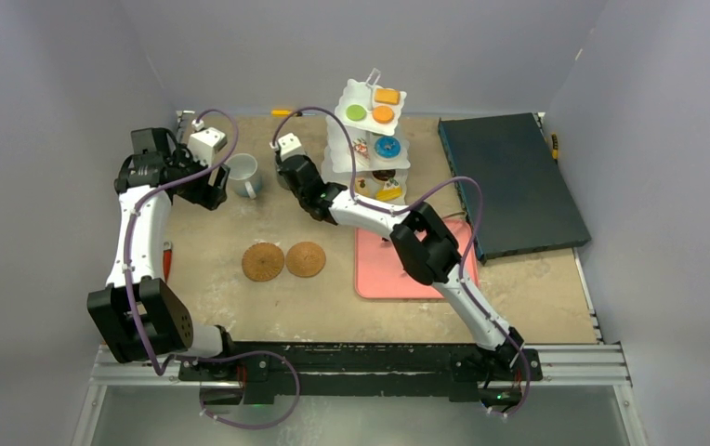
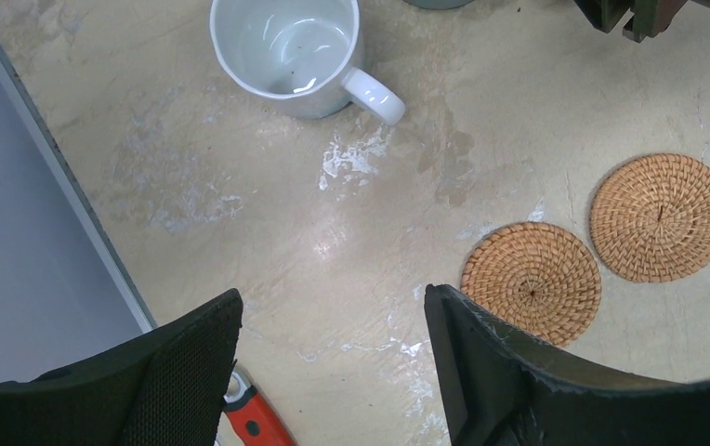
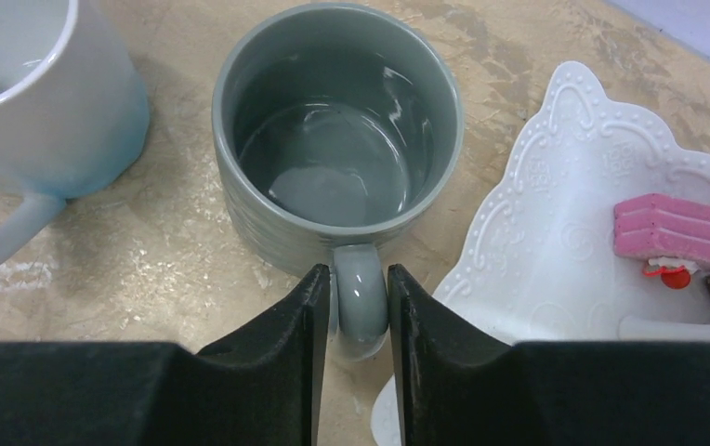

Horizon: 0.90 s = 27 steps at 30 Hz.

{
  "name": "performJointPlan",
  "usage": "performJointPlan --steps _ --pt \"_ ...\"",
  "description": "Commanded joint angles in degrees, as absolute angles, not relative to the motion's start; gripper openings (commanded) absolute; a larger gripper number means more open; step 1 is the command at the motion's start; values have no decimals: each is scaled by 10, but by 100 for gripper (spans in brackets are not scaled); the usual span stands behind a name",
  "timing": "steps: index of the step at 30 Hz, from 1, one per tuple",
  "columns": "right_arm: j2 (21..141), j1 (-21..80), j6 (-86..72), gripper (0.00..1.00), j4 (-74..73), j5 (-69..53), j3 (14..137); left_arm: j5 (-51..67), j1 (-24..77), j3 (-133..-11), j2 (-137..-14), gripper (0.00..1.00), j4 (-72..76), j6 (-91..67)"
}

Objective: Serve the afternoon tea

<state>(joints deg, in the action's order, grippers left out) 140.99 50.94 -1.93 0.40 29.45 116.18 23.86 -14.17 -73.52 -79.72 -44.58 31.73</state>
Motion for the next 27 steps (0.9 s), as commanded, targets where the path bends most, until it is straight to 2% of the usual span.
performJointPlan --steps 1,4,6,8,27 --pt "1403 508 -34 29 14 300 1193 250 -149 -744 -797 71 -432 323" --pt "1393 510 -38 19 19 303 1184 251 -150 -743 -797 71 -431 323" --pt "1378 513 -38 8 33 305 1163 252 -152 -742 -796 71 -430 323" --pt "1361 518 -38 1 52 305 1136 253 -152 -741 -796 70 -430 324" --pt "1224 597 -3 0 188 357 961 259 -154 -736 -783 69 -428 325"
